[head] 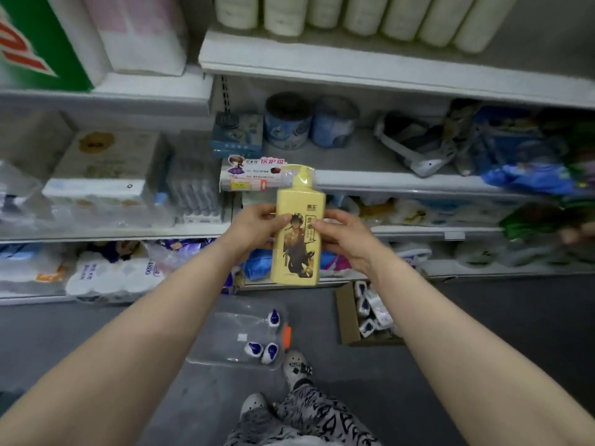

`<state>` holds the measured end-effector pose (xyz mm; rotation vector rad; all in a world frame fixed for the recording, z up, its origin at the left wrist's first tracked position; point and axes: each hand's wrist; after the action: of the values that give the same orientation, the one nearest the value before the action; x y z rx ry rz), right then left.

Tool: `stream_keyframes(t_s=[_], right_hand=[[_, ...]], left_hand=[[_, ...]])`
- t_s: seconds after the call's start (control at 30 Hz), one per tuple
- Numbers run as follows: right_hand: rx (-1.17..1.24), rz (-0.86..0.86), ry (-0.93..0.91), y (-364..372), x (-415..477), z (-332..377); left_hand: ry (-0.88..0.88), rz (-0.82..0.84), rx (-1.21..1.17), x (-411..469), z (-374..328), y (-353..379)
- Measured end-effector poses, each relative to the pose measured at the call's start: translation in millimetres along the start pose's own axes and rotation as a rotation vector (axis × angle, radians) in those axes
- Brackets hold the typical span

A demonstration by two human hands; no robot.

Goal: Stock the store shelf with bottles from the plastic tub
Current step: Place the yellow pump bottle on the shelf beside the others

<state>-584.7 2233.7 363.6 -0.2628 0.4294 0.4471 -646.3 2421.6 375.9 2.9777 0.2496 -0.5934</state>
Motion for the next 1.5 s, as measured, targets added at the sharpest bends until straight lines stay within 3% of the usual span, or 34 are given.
stream_keyframes(t_s=[0.4,0.83,1.23,1.5], right_hand=[[0.101,-0.295,-0.071,-76.6,-82.5,13.6],[0.140,-0.547,-0.154,-207.4,-158.2,-1.1],[0.132,-0.598,-0.239,-366.4,-207.7,-7.9],[0.121,-0.606,-0.266,-467.4,-230.3,-26.5]], left_hand=[[0.137,0.271,0.158,-1.1,-54.1,87.0],[0.243,0.487,0.198,-12.7,-87.2,240.1],[0.397,0.502,0.234,-14.8,-113.9,406.3],[0.386,0.528,0.196,-3.8,-117.5,511.8]])
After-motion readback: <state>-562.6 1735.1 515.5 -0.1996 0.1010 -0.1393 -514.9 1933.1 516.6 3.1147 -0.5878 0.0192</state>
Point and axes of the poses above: each hand's wrist, its own x-axis towards the middle knuckle, its own y-axis out of the palm, z = x × y, and after that the axes turned 9 degrees about -x, right-handed
